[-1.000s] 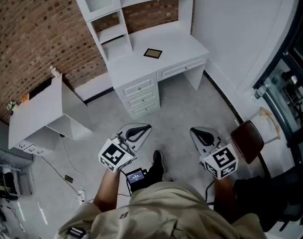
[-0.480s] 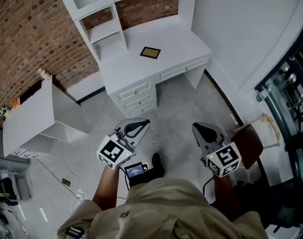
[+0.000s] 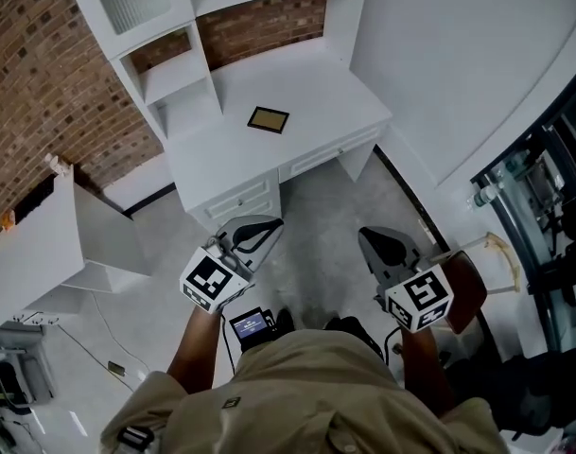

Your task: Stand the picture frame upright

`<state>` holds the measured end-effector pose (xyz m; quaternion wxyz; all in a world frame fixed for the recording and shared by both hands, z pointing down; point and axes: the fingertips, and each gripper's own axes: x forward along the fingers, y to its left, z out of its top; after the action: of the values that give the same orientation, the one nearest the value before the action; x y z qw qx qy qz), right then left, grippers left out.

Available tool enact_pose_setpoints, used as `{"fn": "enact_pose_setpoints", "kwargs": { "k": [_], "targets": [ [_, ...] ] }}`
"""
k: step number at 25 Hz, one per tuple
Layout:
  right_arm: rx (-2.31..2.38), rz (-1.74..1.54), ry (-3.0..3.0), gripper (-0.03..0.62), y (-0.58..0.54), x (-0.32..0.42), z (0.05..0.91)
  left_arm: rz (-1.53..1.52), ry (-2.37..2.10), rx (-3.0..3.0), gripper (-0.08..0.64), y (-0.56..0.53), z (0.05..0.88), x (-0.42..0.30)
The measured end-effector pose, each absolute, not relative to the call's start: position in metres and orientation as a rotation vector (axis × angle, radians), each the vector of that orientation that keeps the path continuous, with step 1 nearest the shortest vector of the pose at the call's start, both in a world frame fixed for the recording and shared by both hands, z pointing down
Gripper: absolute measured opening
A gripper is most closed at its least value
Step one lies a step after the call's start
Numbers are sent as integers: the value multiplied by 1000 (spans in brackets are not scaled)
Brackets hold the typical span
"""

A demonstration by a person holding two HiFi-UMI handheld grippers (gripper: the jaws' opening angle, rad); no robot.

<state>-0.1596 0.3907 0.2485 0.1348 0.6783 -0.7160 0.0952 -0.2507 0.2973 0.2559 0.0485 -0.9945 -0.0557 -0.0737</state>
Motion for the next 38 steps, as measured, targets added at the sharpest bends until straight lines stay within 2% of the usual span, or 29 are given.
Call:
{"fn": "enact_pose_setpoints", "kwargs": {
  "k": [22, 27, 38],
  "targets": [
    [1748, 328, -2315, 3, 284, 98, 275, -389, 181, -3045, 8, 212, 273, -16],
    [1699, 358, -2375, 3, 259, 123, 282, -446, 254, -3043, 8, 196, 280, 3],
    [1615, 358, -2369, 3, 159, 129, 290, -418, 351, -3086, 8, 97, 296, 3]
  ]
}}
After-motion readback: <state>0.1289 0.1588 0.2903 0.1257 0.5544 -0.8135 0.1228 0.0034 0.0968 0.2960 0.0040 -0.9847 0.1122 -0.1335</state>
